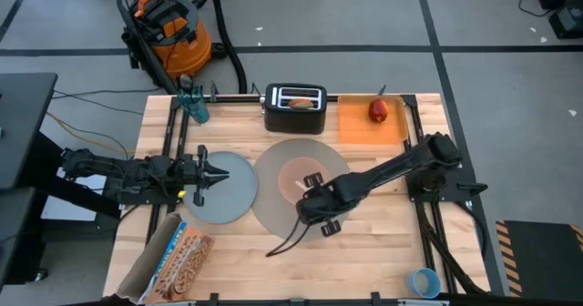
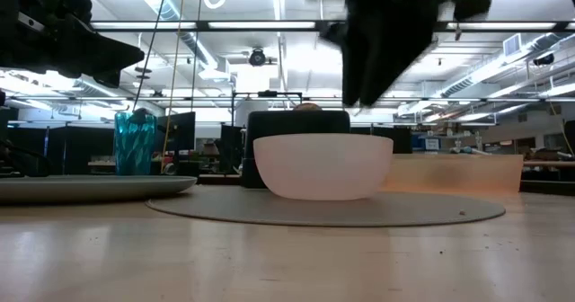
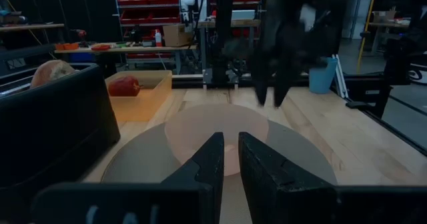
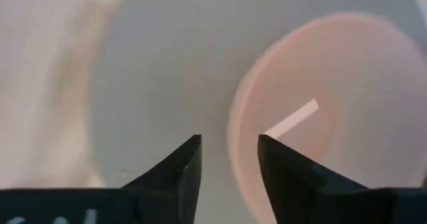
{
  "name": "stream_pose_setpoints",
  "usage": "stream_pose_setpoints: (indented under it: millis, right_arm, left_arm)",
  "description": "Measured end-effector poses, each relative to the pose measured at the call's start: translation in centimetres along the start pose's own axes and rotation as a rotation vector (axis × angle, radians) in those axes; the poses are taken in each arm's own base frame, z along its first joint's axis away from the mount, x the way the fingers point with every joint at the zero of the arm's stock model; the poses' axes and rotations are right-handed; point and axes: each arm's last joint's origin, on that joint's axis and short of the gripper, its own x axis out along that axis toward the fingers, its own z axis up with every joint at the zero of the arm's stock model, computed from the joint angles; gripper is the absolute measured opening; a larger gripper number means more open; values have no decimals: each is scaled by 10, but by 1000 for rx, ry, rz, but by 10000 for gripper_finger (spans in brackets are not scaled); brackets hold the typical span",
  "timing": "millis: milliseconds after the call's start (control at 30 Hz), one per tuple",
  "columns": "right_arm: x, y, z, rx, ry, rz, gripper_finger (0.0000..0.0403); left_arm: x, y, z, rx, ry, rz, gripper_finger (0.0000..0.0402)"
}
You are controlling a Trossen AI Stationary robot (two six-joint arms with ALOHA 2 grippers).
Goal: Arrange a breakfast setting
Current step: Put the blue cup to the top right of the gray placemat
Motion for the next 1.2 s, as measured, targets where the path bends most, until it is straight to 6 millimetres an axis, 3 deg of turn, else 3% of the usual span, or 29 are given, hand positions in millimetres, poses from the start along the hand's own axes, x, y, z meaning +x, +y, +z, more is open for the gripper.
stream_pose_setpoints:
  millis: [133,267,433,567,800,1000,1200]
  right_arm:
    - [-49,19,0,190,-74,51,176]
    - [-86,45,-12,387,-95,223,181]
    - [-115,99,-31,505,-43,356,179]
    - [-128,143,-51,713,54,401,179]
    - [-145,197,-93,1098,273,357,178]
    - [-132,215,-127,1274,386,195,178]
    - [-110,220,-143,1333,514,122,178]
  left_arm:
    - [0,0,0,0,0,0,55]
    - [0,0,0,0,0,0,55]
    - [0,0,0,0,-1,0,55]
    - [0,0,0,0,-1,0,55]
    - [0,0,0,-1,-2,0,55]
    - [0,0,0,0,1,0,55]
    - [0,0,0,0,-1,0,55]
